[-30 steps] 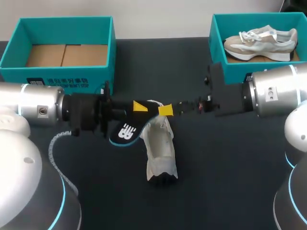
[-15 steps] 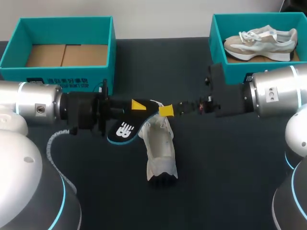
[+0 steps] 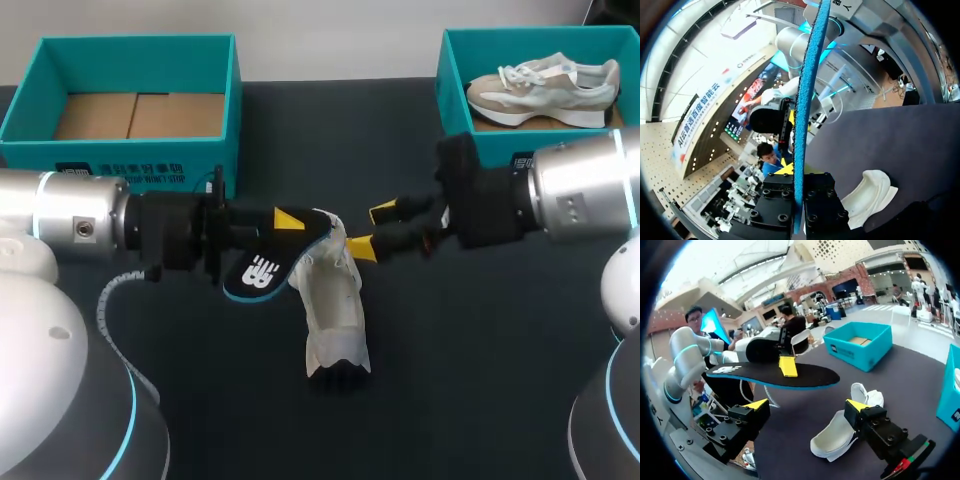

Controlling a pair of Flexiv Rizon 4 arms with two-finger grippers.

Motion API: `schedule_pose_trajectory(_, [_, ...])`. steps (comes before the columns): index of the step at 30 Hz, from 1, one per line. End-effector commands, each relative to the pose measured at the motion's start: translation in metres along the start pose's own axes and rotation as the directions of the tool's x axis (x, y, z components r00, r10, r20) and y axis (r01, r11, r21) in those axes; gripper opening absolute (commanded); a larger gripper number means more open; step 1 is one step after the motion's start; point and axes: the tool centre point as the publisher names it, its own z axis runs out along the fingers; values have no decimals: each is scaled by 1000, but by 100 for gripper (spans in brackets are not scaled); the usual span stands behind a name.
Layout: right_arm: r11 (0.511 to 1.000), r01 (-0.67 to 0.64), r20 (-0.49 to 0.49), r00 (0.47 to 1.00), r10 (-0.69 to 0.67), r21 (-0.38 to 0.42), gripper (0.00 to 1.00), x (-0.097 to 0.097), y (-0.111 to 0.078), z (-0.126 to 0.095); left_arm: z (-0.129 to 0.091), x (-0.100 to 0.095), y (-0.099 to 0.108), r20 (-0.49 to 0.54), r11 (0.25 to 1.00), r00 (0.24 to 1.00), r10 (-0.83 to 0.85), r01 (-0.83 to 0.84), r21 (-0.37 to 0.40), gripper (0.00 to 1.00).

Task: Take the shoe out of the shoebox, open the shoe tongue, remove and reinsert the insole, then place the shoe into the shoebox

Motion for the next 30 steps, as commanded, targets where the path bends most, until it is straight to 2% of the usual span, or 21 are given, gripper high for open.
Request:
schedule_pose_trajectory(1, [972, 201, 20, 979, -205, 118, 100, 2, 2, -11, -1, 1, -2, -1, 1000, 1000, 0, 0, -2, 0])
schedule_pose_trajectory(15, [972, 201, 20, 979, -205, 118, 100, 2, 2, -11, -1, 1, -2, -1, 1000, 1000, 0, 0, -2, 0])
schedule_pose_trajectory(17, [948, 260, 97, 955, -281, 181, 100, -3, -4, -10, 1, 9, -3, -3, 1000, 1000, -23, 23, 5, 0])
schedule_pose_trajectory(19, [934, 323, 141, 928, -344, 150, 100, -7, -8, -10, 2, 17, -3, -10, 1000, 1000, -27, 27, 6, 0])
schedule_pose_trajectory(21, [899, 381, 157, 895, -417, 216, 100, -11, -14, -10, 3, 25, -5, -6, 999, 999, -43, 43, 11, 0])
schedule_pose_trajectory(23, [881, 418, 182, 870, -458, 220, 100, -15, -20, -10, 5, 33, -7, 1, 999, 999, -49, 49, 15, 0])
schedule_pose_trajectory(25, [860, 453, 188, 847, -497, 234, 100, -18, -24, -9, 6, 41, -8, 15, 998, 998, -66, 66, 26, 0])
schedule_pose_trajectory(29, [825, 507, 124, 828, -546, 250, 100, -22, -30, -1, 9, 55, -10, 33, 995, 995, -90, 89, 35, 0])
schedule_pose_trajectory(30, [818, 502, 117, 828, -549, 281, 100, -24, -32, 2, 9, 58, -11, 33, 995, 995, -90, 89, 35, 0])
